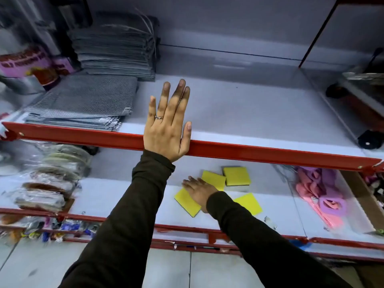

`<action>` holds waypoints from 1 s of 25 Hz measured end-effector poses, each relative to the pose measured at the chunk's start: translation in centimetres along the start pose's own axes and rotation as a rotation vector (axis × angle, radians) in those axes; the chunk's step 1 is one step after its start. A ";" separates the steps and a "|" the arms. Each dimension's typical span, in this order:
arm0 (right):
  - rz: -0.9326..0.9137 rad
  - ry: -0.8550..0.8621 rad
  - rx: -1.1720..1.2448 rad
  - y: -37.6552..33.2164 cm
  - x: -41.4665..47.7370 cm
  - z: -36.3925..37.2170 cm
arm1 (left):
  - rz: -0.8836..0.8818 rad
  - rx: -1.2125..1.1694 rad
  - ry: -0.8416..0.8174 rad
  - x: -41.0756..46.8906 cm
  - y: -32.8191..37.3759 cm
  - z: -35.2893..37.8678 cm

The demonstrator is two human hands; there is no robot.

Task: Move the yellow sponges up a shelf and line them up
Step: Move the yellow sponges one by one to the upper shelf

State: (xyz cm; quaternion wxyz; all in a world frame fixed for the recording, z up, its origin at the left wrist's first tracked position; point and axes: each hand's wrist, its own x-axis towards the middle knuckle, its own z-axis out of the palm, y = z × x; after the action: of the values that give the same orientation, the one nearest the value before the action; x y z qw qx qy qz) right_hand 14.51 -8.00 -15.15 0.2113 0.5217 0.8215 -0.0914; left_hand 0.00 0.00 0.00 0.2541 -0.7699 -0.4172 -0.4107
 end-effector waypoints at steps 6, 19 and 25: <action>-0.001 -0.153 0.018 -0.7 1.3 -1.4 | -0.011 0.008 0.002 -0.1 0.2 0.1; 0.274 0.085 0.356 0.4 -18.5 -20.5 | -0.074 -0.013 -0.068 0.4 0.6 -1.0; 0.412 0.373 0.436 6.9 -16.4 -26.2 | -0.086 -0.024 -0.029 0.4 0.4 -0.7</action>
State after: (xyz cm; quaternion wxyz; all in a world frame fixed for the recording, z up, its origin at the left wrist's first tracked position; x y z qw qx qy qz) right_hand 20.09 -8.71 16.06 -0.0449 0.7169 0.6847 -0.1234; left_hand 0.17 -0.53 0.65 0.2210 -0.7601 -0.4485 -0.4150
